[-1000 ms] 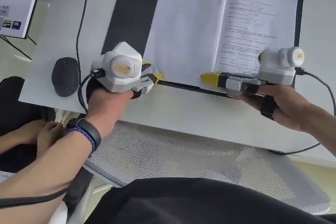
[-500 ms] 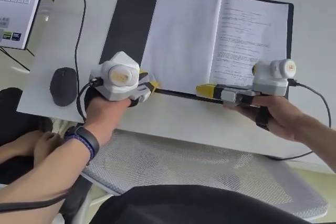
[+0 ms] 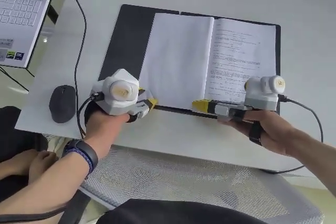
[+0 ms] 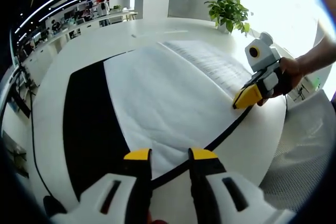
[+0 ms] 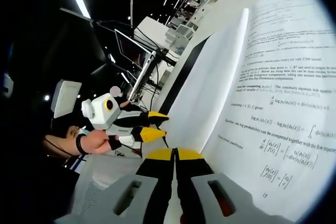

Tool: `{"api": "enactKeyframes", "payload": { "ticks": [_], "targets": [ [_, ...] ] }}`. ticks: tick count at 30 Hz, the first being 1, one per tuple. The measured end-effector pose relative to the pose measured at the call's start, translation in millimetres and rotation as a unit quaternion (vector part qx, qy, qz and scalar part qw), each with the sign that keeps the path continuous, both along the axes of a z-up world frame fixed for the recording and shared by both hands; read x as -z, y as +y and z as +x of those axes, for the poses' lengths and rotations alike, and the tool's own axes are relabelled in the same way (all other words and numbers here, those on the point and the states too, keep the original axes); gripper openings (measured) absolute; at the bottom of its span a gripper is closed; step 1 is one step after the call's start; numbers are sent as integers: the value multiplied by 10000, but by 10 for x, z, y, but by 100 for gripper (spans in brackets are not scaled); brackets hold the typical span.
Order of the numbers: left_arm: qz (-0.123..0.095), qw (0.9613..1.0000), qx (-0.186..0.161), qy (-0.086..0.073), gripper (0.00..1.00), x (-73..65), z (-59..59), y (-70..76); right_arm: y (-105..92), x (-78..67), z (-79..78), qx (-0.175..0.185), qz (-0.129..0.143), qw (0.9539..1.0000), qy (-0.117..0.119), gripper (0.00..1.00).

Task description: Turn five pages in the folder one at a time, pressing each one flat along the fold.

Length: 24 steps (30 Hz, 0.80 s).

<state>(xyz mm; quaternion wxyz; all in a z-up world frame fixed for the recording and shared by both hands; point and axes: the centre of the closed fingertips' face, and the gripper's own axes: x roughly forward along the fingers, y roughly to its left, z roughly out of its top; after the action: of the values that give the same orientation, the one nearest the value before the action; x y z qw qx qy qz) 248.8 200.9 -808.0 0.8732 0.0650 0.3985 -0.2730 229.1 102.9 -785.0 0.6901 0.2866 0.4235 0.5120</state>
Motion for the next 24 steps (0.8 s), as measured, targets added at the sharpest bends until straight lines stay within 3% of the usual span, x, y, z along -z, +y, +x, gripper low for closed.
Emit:
{"api": "enactKeyframes", "payload": {
  "ticks": [5,9,12,24],
  "targets": [
    [-38,10000,-5,81,26,-9,4,4,-6,-42,-28,47,1,10000,0,4],
    [-118,9998,-43,127,29,-31,-4,-15,-41,-93,-41,45,-123,9997,-210,9],
    [-58,9999,34,94,31,-58,-11,-27,-71,-152,-33,46,-171,9992,-358,11],
    [-165,9998,36,-85,36,-264,-6,-60,-300,-293,108,399,-321,9959,-744,20]
  ]
}}
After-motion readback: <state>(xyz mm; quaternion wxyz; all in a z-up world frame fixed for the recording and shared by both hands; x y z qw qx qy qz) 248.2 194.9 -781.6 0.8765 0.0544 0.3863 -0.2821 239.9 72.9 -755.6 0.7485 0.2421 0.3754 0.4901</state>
